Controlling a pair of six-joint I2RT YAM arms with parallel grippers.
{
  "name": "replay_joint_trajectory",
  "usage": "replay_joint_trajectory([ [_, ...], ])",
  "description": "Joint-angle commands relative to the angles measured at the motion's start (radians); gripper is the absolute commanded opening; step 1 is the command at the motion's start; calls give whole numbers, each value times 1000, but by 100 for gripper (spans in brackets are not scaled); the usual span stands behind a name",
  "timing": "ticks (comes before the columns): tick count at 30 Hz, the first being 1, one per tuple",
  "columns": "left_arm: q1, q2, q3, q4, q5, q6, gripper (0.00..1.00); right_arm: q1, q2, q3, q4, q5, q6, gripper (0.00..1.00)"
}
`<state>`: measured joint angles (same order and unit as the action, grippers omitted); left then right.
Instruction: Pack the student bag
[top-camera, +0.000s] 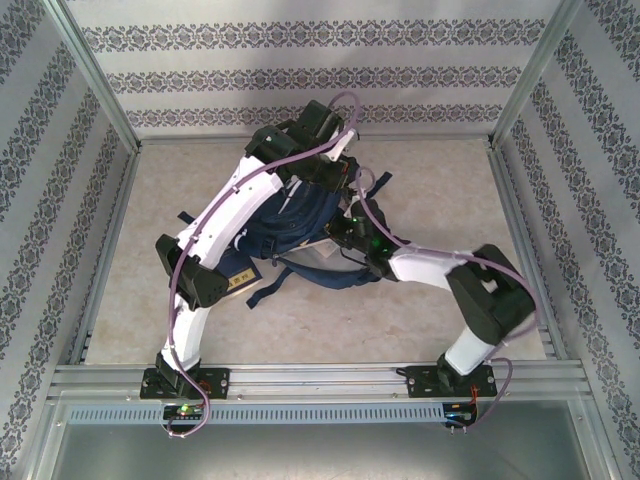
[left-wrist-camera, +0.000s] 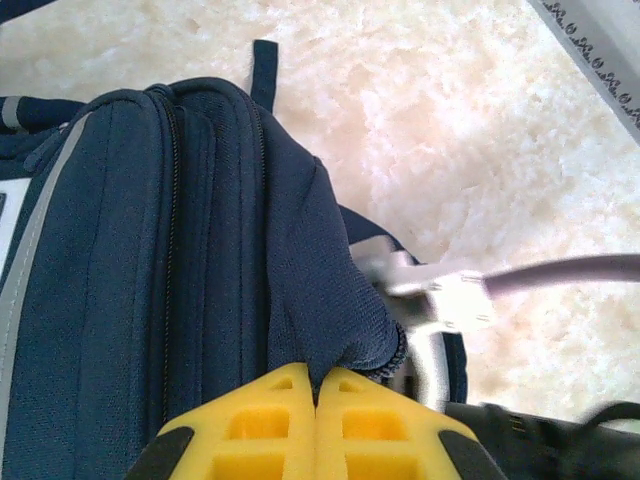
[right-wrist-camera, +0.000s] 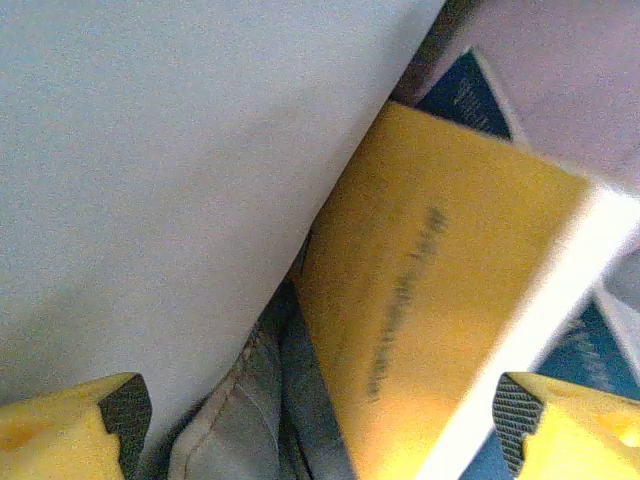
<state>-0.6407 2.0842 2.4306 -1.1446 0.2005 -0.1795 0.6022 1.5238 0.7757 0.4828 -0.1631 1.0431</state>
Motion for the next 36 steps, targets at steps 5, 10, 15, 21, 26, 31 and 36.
replay_joint_trajectory([
  [5, 32, 15, -36, 138, 92, -68, 0, -33, -290, -52, -542, 188, -142, 89],
  [10, 30, -41, -149, 218, 184, -134, 24, -50, -538, -141, -732, 427, -175, 87],
  [15, 34, -229, -381, 317, 112, -168, 56, -62, -668, -127, -858, 515, -258, 86],
  [21, 210, -576, -898, 453, -12, -373, 66, 14, -659, -61, -803, 371, -443, 78],
  [26, 529, -799, -1416, 574, 25, -685, 67, 213, -351, 133, -764, 120, -566, 72],
  [31, 717, -891, -1686, 593, -45, -761, 68, 379, 67, 446, -854, -2, -615, 66],
  [36, 773, -922, -1804, 587, -151, -801, 67, 450, 425, 789, -996, -97, -634, 68],
])
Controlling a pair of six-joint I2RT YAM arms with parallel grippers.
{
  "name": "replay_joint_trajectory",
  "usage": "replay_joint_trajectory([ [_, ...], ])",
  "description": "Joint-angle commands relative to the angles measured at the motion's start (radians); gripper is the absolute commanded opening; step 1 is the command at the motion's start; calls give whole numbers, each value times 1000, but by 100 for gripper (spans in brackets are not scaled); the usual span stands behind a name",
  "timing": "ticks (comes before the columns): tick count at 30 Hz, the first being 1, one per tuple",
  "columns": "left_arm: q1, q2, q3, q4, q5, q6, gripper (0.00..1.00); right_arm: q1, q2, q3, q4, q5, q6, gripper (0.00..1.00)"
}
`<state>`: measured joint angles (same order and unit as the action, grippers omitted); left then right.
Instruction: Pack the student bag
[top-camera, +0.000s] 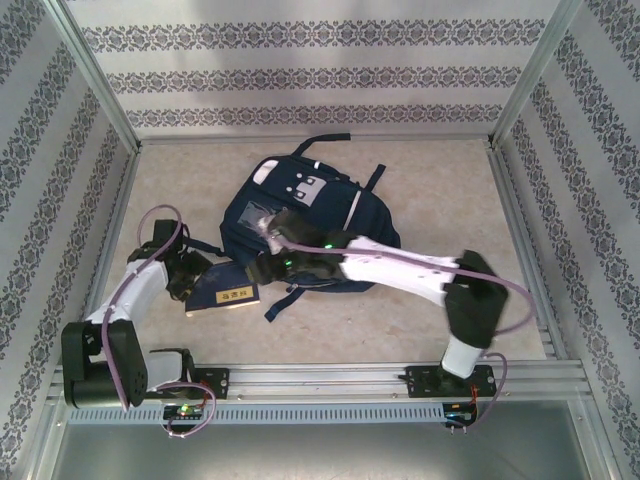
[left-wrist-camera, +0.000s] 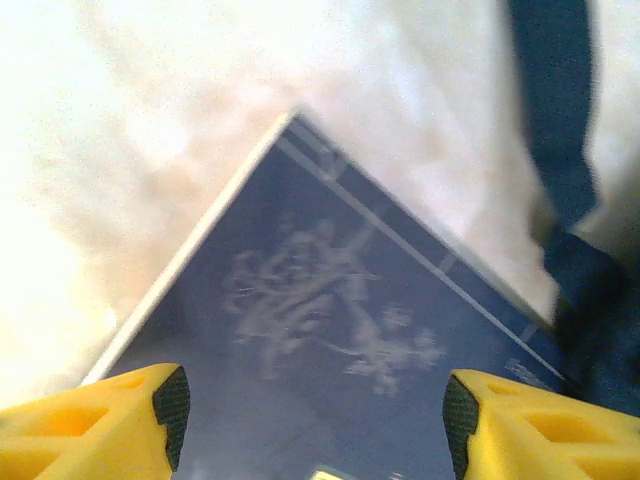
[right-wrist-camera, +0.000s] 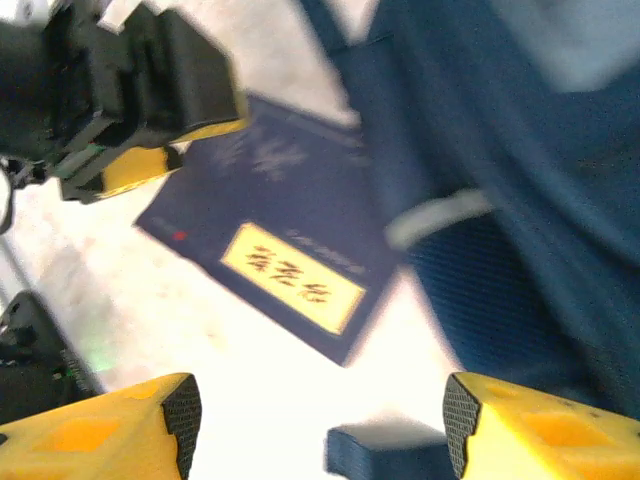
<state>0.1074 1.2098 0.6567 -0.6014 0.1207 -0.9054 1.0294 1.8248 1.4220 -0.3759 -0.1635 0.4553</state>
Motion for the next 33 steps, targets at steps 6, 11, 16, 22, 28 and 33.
replay_joint_trajectory([
  [6, 34, -77, -99, 47, -179, -69, 64, 9, 345, 279, -186, -81, 82, 71],
  [11, 35, -109, -155, 97, -195, -51, 64, -25, 405, 267, -167, -97, 168, 71],
  [16, 34, -61, -175, 175, -120, -41, 60, -46, 446, 250, -78, -224, 265, 68],
  [22, 34, 6, -195, 228, -54, -42, 55, -47, 427, 236, 39, -367, 355, 56],
  [28, 30, 8, -196, 226, -43, -31, 49, -53, 382, 211, 92, -399, 415, 42],
  [33, 28, -26, -189, 194, -55, -21, 49, -58, 366, 193, 83, -376, 417, 29],
])
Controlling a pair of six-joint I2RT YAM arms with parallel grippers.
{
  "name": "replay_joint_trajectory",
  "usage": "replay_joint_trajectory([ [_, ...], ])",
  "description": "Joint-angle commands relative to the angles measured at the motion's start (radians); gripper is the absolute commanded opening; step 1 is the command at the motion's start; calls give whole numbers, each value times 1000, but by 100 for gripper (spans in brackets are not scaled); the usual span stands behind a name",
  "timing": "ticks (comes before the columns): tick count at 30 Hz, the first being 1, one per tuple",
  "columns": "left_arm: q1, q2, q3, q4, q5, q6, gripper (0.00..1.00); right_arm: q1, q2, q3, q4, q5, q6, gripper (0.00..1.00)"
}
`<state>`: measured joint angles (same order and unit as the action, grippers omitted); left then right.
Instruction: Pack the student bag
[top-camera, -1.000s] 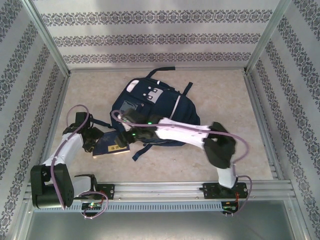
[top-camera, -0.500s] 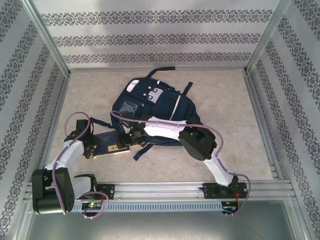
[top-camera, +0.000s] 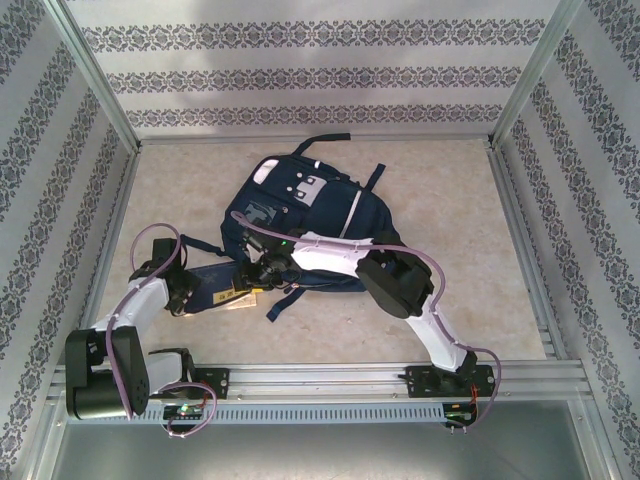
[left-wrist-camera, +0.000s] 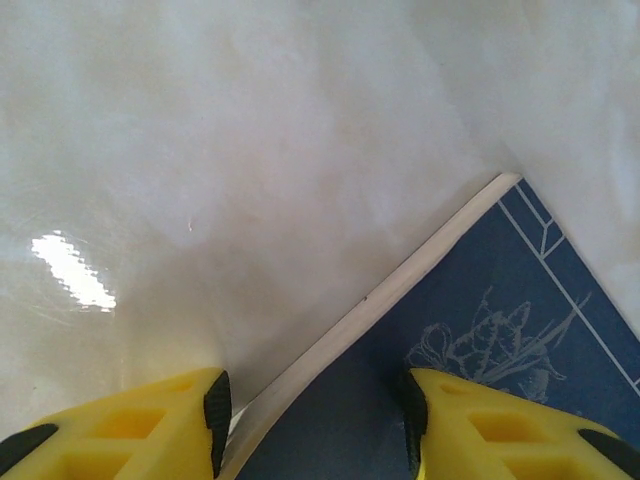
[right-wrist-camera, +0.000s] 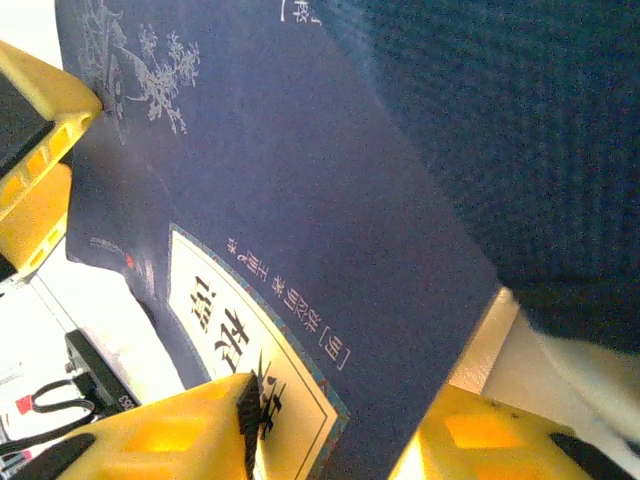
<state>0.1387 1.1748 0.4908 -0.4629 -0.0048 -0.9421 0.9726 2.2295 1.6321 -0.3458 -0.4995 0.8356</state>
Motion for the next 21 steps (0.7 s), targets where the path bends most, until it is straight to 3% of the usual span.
replay_joint_trajectory([
  [1, -4, -2, -12, 36, 64, 17, 49, -5, -43, -23, 46, -36, 31, 26],
  [11, -5, -245, 147, -214, 25, 35, 60, 3, -152, -172, 86, -11, 21, 13],
  [21, -22, -263, 142, -279, 174, 84, 64, -7, -323, -413, 100, 21, 7, 12],
])
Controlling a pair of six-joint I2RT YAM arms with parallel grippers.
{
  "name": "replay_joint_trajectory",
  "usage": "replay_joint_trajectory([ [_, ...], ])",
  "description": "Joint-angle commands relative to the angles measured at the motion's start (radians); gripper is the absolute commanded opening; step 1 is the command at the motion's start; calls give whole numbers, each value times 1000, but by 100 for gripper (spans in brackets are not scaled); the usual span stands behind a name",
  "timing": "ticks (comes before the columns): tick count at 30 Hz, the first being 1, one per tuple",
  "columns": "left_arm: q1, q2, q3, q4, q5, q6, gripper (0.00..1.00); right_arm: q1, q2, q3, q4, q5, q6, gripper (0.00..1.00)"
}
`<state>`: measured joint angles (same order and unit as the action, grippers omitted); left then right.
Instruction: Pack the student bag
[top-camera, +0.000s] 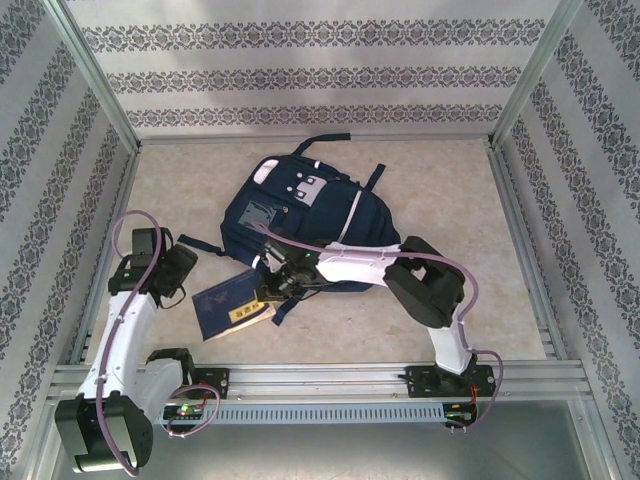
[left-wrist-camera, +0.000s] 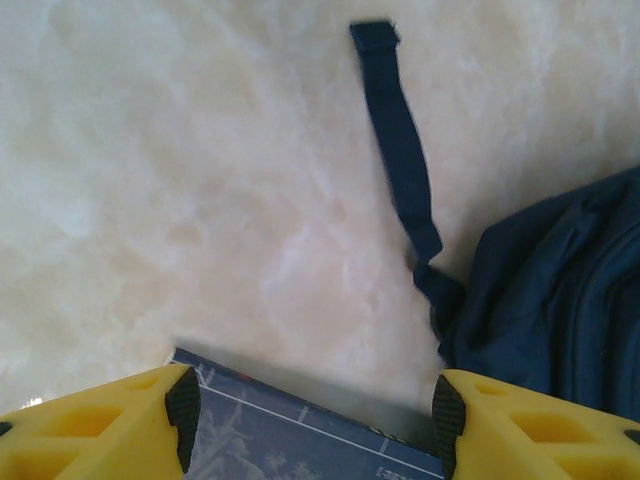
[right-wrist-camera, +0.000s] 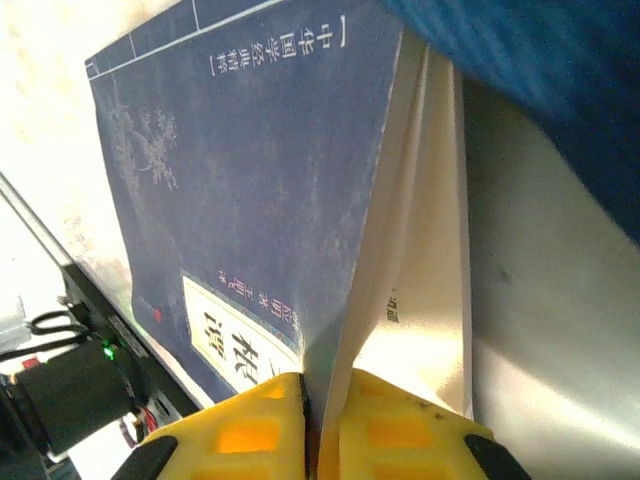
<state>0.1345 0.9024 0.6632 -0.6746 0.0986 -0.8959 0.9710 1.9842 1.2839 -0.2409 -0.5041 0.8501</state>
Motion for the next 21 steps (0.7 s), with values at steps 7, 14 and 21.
replay_joint_trajectory([
  [7, -126, 34, -159, -21, 117, 19, 65, -56, -119, -198, 43, -69, -23, 17],
  [14, -210, 129, -227, 62, 96, 20, 65, -80, -84, -203, 178, -157, 50, 35],
  [21, -231, 141, -257, 99, 92, 30, 63, -115, -110, -282, 408, -275, 199, 45],
])
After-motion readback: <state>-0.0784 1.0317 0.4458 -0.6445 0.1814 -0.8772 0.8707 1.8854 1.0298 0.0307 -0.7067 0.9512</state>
